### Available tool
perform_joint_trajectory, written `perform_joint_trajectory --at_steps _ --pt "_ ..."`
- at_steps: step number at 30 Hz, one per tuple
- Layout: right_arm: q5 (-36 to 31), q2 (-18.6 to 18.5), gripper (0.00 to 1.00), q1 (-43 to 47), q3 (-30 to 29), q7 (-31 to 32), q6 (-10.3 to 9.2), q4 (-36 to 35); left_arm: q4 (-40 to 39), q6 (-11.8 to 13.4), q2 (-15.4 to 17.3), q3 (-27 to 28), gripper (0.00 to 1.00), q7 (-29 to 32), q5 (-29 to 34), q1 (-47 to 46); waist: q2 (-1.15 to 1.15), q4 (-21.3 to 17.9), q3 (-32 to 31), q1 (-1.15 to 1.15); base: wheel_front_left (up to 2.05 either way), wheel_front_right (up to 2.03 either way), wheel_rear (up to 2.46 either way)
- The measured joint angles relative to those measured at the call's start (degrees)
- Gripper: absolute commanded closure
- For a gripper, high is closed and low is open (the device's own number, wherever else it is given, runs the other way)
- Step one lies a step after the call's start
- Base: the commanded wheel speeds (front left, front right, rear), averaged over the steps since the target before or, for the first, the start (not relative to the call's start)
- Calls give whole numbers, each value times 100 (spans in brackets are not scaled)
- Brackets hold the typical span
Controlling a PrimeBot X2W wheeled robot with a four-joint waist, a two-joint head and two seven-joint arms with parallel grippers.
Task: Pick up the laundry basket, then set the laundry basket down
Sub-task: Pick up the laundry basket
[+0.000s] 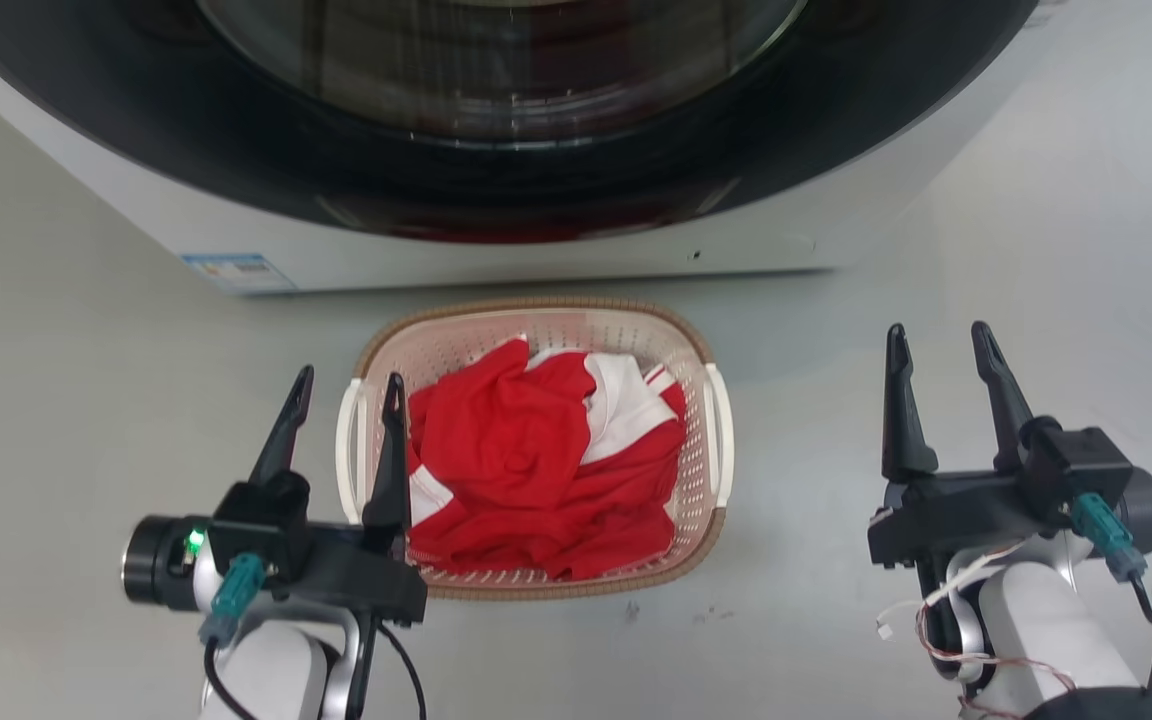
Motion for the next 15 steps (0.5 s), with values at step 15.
perform_joint_trajectory --at_steps 15 --pt "3 2 0 -1166 76 0 116 699 1081 -2 -77 97 0 0 -259 -1264 0 171 1294 0 0 0 0"
